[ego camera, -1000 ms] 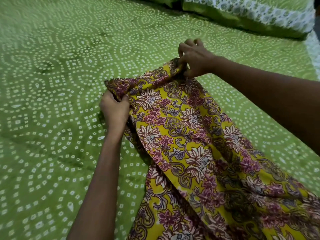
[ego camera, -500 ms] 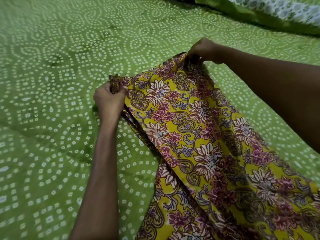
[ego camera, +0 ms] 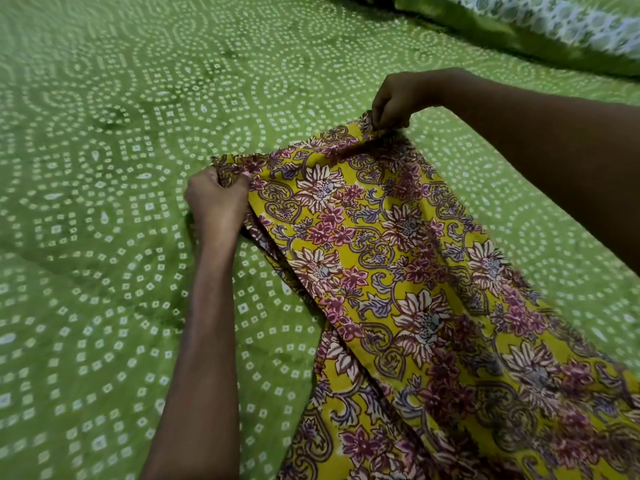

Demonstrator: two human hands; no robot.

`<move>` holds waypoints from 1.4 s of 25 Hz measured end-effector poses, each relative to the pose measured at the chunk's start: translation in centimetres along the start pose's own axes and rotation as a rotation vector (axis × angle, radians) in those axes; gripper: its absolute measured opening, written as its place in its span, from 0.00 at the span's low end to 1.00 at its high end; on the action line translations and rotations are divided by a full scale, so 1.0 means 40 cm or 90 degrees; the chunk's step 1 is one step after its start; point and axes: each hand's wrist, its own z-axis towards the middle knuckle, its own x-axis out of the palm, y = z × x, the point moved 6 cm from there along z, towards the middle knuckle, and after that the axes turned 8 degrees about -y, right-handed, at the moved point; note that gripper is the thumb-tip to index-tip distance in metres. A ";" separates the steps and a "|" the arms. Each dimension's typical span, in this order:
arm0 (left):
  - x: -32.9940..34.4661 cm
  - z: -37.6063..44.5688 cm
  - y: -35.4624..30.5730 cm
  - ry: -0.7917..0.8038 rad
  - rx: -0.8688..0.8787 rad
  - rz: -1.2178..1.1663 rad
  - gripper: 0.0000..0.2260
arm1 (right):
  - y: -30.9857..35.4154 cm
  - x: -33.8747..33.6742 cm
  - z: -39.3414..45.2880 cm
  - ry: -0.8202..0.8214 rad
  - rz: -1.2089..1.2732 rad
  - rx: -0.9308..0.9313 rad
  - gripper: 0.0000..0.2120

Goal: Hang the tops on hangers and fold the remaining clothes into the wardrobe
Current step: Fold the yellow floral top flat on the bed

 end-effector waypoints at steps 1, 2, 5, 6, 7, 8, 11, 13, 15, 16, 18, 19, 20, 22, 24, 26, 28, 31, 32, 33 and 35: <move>0.001 -0.001 -0.002 0.002 0.004 -0.004 0.08 | 0.001 0.000 -0.003 0.010 -0.001 -0.004 0.09; 0.000 -0.004 -0.006 -0.002 0.011 -0.001 0.10 | 0.000 -0.001 -0.006 0.014 0.005 -0.008 0.10; -0.007 -0.010 -0.023 -0.012 0.038 0.026 0.07 | -0.010 -0.014 -0.015 -0.029 -0.047 -0.004 0.07; -0.009 -0.009 -0.024 -0.018 0.043 0.036 0.10 | -0.011 -0.017 -0.019 -0.058 -0.088 0.003 0.09; -0.011 -0.008 -0.023 -0.020 0.045 0.044 0.12 | -0.012 -0.017 -0.022 -0.082 -0.109 0.008 0.11; -0.011 -0.007 -0.024 -0.018 0.050 0.040 0.11 | -0.017 -0.014 -0.024 -0.089 -0.091 0.011 0.11; -0.018 -0.007 -0.030 -0.039 0.070 0.060 0.08 | -0.048 -0.003 -0.031 -0.063 0.101 0.047 0.10; -0.023 -0.010 -0.030 -0.045 0.074 0.072 0.09 | -0.060 -0.014 -0.031 -0.119 0.162 0.045 0.11; -0.028 -0.020 -0.040 -0.051 0.103 0.107 0.10 | -0.061 -0.029 -0.018 -0.230 0.171 0.036 0.11; -0.027 -0.026 -0.046 -0.049 0.123 0.116 0.08 | -0.056 -0.031 -0.012 -0.282 0.147 0.030 0.12; -0.025 -0.031 -0.053 -0.058 0.157 0.127 0.04 | -0.040 -0.021 -0.002 -0.358 0.081 0.024 0.12; -0.024 -0.030 -0.049 -0.062 0.172 0.135 0.06 | -0.031 -0.012 -0.004 -0.392 0.061 0.027 0.12; -0.026 -0.028 -0.046 -0.071 0.193 0.143 0.09 | -0.024 0.000 -0.012 -0.433 0.060 0.042 0.13; -0.045 -0.024 -0.051 -0.133 0.232 0.193 0.21 | -0.016 0.036 -0.047 -0.535 0.062 0.090 0.18; -0.060 -0.050 -0.101 -0.216 0.323 0.222 0.25 | 0.021 0.117 -0.084 -0.529 0.011 0.110 0.22; -0.004 -0.112 -0.170 -0.115 0.496 0.155 0.22 | 0.079 0.221 -0.111 -0.415 0.002 0.104 0.28; 0.102 -0.184 -0.169 0.184 0.524 0.167 0.20 | 0.106 0.274 -0.138 -0.334 -0.020 0.046 0.29; 0.185 -0.197 -0.047 0.322 0.478 0.471 0.24 | 0.034 0.286 -0.213 -0.317 -0.027 0.044 0.31; 0.183 -0.186 -0.026 0.299 0.488 0.515 0.25 | -0.014 0.287 -0.249 -0.334 -0.008 0.112 0.32; 0.177 -0.174 -0.015 0.271 0.493 0.523 0.25 | -0.060 0.295 -0.289 -0.343 0.010 0.184 0.33; 0.171 -0.171 -0.016 0.245 0.494 0.503 0.26 | -0.112 0.331 -0.376 -0.331 0.022 0.248 0.32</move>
